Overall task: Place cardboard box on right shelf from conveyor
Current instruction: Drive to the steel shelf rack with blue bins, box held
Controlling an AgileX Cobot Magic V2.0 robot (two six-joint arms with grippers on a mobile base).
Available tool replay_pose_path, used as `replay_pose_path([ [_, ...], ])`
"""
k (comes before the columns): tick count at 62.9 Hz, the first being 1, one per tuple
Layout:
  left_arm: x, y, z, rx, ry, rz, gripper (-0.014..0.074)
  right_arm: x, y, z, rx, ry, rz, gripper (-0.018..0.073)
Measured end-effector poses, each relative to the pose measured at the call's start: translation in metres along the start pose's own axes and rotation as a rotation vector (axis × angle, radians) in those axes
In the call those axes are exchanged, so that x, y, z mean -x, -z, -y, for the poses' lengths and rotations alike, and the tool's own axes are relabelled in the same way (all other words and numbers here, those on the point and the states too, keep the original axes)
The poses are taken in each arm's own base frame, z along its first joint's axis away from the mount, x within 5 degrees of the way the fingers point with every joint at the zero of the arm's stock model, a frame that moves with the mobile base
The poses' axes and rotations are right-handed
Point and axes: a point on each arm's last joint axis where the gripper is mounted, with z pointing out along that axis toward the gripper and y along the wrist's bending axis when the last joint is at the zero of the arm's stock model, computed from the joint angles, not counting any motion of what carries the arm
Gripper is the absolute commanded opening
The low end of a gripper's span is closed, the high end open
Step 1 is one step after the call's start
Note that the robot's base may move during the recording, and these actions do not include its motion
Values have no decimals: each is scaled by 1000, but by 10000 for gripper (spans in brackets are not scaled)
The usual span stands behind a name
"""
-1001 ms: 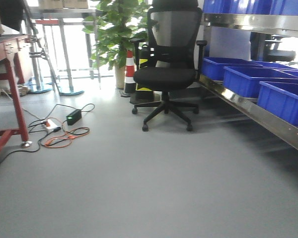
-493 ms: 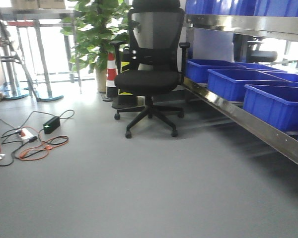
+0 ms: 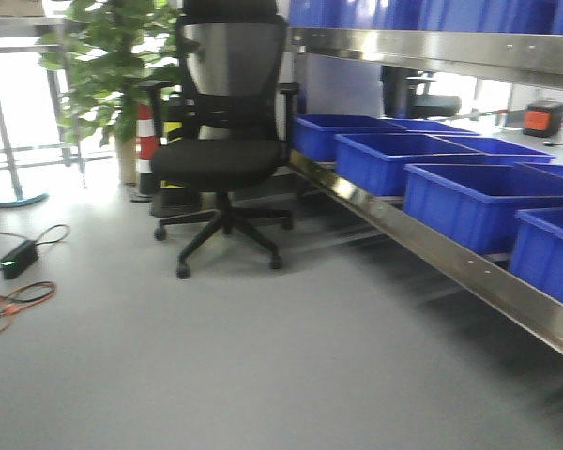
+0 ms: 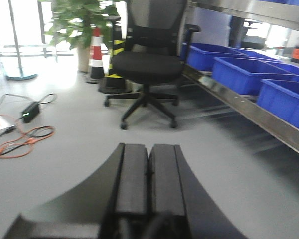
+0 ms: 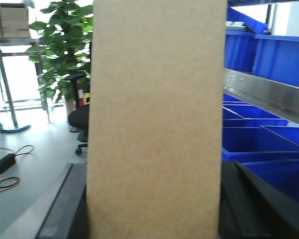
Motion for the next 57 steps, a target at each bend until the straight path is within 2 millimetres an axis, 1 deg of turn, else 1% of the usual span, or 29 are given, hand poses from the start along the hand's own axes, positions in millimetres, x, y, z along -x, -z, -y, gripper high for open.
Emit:
replay_pose_path([
  [57, 0, 0, 0, 0, 0, 0, -116, 0, 0, 0, 0, 0, 0, 55],
])
